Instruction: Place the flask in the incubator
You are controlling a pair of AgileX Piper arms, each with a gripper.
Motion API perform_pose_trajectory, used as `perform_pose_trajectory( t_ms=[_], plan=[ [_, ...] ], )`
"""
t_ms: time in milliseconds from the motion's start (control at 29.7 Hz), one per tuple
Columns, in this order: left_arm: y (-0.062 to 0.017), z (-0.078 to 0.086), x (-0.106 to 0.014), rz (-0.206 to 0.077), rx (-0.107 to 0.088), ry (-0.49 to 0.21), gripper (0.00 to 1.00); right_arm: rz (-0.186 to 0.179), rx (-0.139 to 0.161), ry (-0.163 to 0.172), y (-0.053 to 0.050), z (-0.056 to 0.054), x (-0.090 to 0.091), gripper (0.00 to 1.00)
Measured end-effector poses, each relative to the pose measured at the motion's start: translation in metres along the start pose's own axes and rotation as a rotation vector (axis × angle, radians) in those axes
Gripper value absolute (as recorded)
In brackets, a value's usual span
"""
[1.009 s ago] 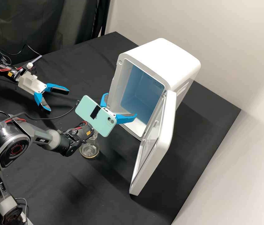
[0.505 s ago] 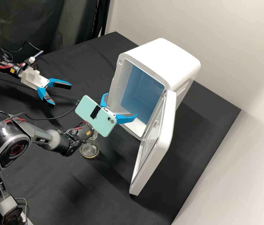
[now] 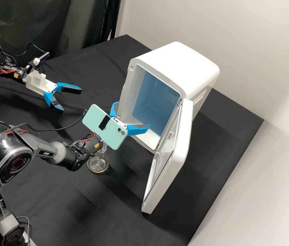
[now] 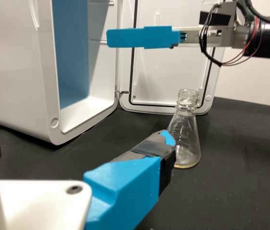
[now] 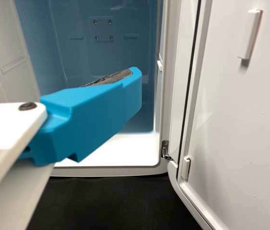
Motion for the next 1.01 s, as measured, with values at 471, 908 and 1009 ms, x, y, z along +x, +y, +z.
perform_pose_trajectory(
  t_ms=[471,908,1009],
  plan=[
    [0.0043,0.006,0.000,0.016,0.008,-0.025,1.00,0.000,0.000,0.000,0.000,0.000,0.000,1.00],
    [-0.0203,0.043,0.050,-0.034,-0.013,-0.156,1.00,0.000,0.000,0.000,0.000,0.000,0.000,1.00],
    [-0.0223,0.049,0.051,-0.041,-0.011,-0.176,1.00,0.000,0.000,0.000,0.000,0.000,0.000,1.00]
  ],
)
